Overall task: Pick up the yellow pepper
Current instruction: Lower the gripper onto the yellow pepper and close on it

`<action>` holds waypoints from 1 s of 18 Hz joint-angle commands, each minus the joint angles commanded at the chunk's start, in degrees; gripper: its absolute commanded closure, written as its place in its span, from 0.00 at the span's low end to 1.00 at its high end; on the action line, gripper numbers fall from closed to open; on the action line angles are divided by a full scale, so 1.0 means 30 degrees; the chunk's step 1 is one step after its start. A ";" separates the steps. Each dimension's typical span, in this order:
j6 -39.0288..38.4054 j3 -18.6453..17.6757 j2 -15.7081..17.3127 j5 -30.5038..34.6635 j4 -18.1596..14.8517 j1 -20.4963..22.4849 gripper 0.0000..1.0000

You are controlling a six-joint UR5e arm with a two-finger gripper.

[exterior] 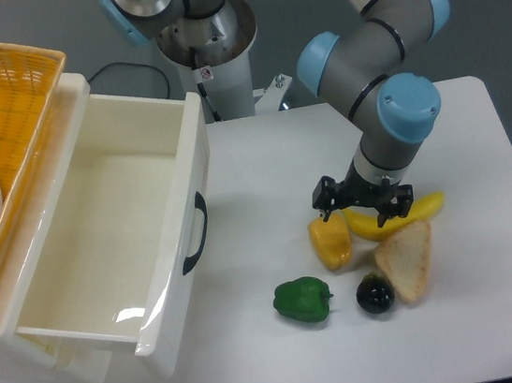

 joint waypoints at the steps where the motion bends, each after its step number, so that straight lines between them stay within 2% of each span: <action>1: -0.0146 0.0000 -0.0059 0.0030 0.0030 -0.0029 0.00; 7: -0.1143 0.0030 -0.0587 0.0147 0.0207 -0.0117 0.00; 13: -0.1963 0.0000 -0.1114 0.2285 0.0177 -0.1639 0.00; 18: -0.1934 -0.0468 -0.1085 0.2315 0.0265 -0.1670 0.00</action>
